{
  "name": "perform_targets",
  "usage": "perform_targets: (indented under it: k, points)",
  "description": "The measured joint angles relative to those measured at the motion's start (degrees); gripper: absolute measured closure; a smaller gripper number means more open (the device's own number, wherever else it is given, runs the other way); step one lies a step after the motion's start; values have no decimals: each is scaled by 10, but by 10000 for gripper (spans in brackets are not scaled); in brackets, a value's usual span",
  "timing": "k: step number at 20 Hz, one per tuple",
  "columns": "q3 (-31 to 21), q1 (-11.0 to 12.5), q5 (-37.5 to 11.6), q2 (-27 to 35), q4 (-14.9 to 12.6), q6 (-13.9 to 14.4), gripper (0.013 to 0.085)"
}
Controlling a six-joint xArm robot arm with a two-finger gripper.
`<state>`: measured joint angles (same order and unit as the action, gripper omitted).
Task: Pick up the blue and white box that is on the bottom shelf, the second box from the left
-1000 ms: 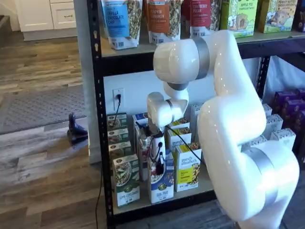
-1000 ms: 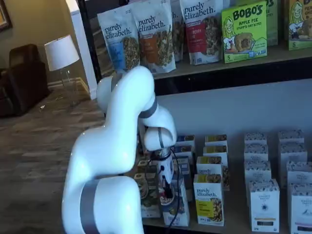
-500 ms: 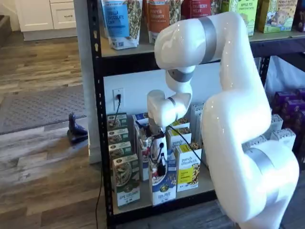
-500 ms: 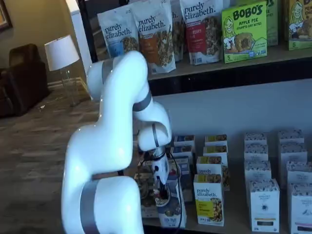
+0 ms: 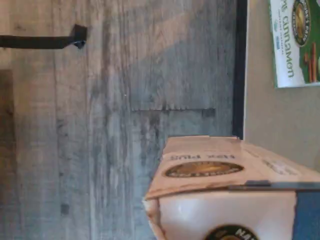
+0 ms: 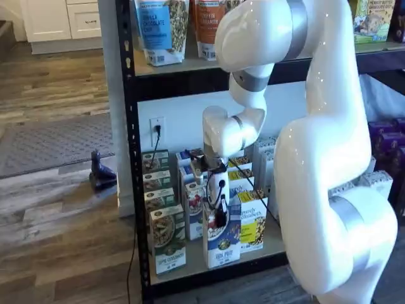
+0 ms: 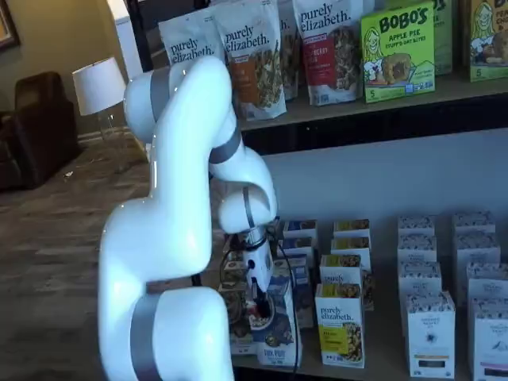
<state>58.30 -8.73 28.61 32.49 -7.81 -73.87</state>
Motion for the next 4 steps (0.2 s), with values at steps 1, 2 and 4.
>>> perform_targets:
  k: [1,2,4]
  points:
    - [-6,0,2,-8,-1,1,530]
    - [-14,0,5,-17,-1,1,530]
    - [-29,0,8,-34,4,-3,530]
